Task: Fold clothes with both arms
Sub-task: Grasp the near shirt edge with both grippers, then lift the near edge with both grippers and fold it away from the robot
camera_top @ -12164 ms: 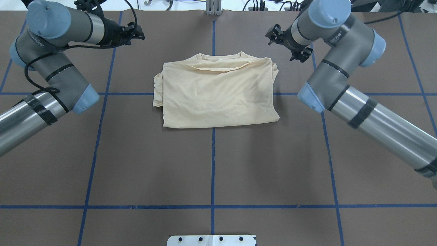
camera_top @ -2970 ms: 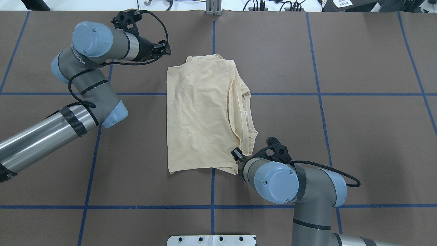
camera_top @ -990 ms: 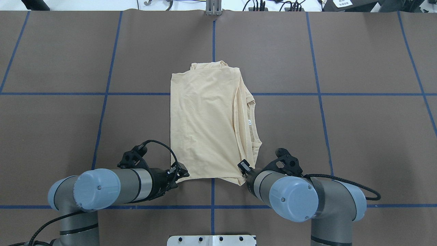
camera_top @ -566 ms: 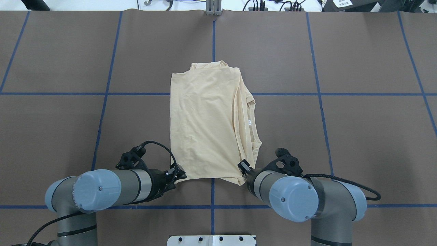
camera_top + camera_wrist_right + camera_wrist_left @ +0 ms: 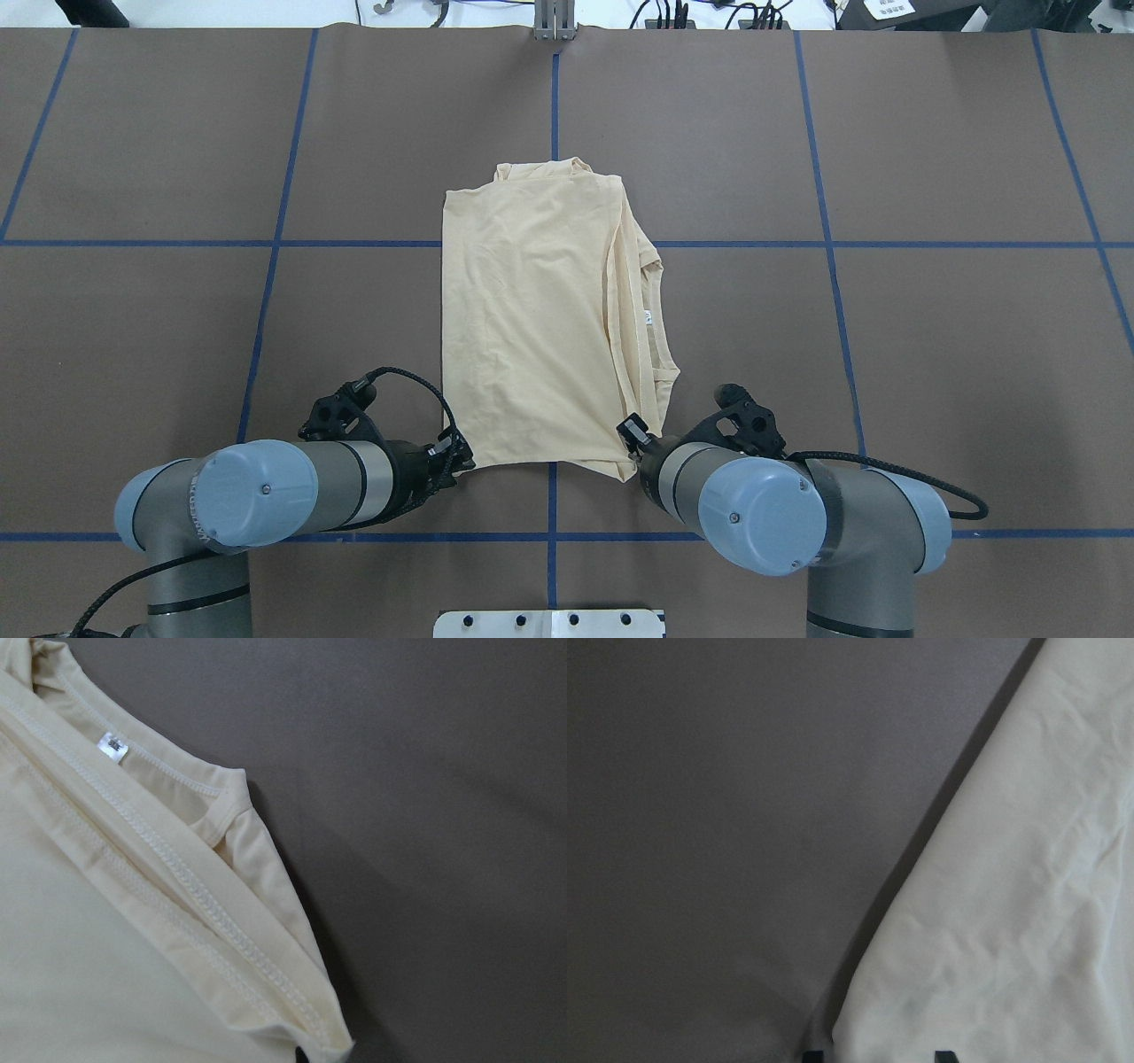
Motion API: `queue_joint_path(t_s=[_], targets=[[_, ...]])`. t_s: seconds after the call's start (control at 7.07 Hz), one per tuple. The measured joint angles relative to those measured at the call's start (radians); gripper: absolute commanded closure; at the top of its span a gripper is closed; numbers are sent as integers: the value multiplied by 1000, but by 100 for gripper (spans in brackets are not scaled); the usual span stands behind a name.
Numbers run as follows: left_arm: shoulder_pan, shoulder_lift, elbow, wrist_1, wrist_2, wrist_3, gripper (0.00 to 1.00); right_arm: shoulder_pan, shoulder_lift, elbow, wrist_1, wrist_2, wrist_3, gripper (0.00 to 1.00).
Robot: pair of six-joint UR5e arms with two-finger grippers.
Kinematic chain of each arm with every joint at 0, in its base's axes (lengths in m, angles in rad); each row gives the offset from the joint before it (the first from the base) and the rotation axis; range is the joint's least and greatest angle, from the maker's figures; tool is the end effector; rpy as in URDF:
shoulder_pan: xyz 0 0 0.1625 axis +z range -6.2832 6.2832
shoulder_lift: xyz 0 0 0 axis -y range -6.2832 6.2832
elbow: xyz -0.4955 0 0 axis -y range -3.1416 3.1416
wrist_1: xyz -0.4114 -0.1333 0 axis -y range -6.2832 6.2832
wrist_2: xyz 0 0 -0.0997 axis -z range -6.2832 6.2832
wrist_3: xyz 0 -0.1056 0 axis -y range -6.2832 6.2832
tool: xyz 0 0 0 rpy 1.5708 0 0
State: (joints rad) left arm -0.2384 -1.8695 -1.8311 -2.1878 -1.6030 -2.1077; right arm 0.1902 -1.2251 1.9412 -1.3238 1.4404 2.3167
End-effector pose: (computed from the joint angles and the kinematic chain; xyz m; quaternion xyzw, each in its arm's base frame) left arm 0.5819 -0.2751 0.3664 -0.0957 0.5465 -0.3062 0.7736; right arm -0.5821 -0.2618 0.3366 -0.0712 -0.4603 0.4259 0.7757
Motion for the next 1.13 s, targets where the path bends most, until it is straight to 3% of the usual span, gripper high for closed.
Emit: queue_joint_path(t_s=[0.14, 0.57, 0.85, 1.13], targets=[[0, 1, 0, 0, 0, 0, 100, 0, 0, -1, 0, 0, 0, 100], [-2, 15, -46, 1, -7, 1, 100, 0, -1, 5, 0, -1, 1, 100], [18, 121, -236, 16, -24, 1, 100, -21, -37, 100, -43, -5, 40, 100], [20, 159, -404, 103, -92, 4, 100, -20, -59, 279, -177, 3, 73, 100]])
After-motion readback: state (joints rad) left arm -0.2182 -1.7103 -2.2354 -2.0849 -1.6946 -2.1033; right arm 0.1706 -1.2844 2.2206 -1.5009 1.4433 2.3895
